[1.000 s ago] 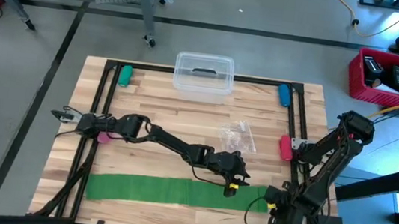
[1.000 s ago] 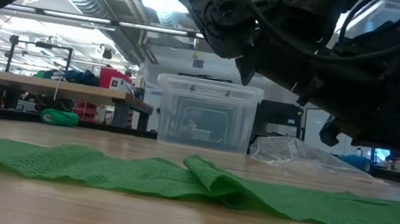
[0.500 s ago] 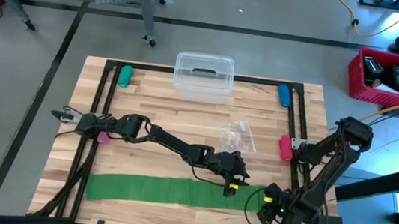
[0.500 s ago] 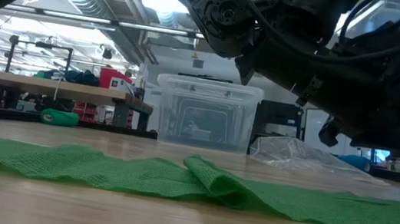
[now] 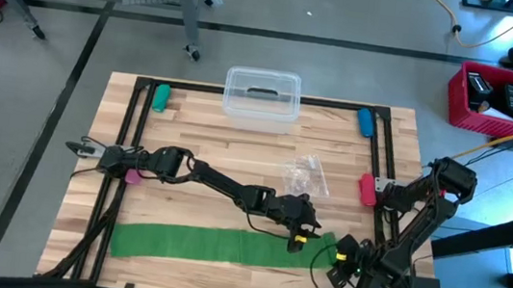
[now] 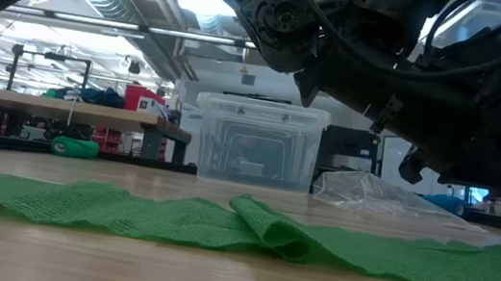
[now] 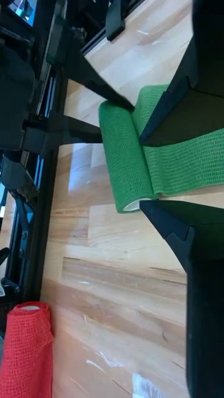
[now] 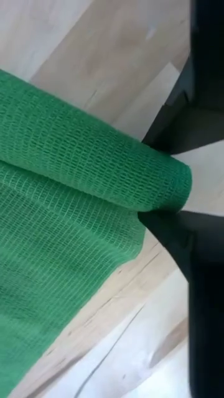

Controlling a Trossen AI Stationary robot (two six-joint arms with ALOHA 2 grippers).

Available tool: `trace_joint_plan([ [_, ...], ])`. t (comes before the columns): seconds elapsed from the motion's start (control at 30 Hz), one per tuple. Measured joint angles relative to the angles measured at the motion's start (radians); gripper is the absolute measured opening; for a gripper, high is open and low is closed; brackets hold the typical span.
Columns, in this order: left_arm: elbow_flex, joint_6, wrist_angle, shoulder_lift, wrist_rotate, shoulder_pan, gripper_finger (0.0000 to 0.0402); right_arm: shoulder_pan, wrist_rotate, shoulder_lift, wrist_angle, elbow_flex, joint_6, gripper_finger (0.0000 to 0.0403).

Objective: Roll bandage
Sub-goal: Roll the green bandage

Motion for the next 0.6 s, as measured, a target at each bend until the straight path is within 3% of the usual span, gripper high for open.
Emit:
trace_joint_plan([
  [0.17, 0.005, -0.053, -0.111, -0.041, -0.001, 0.0, 0.0141, 0.0, 0.02, 0.001, -0.006, 0.006, -0.095, 0.0093],
  [0.3, 0.009, -0.029, -0.174, -0.067, 0.012, 0.0, 0.0141, -0.003, 0.061, 0.002, -0.062, 0.044, -0.2, 0.0091],
  [0.43, 0.007, -0.058, -0.188, -0.061, 0.141, 0.009, 0.0141, -0.002, 0.101, 0.002, -0.153, 0.078, -0.26, 0.0092],
  [0.6, 0.007, -0.085, -0.173, -0.06, 0.145, 0.01, 0.0141, -0.002, 0.11, 0.001, -0.161, 0.083, -0.339, 0.0093],
])
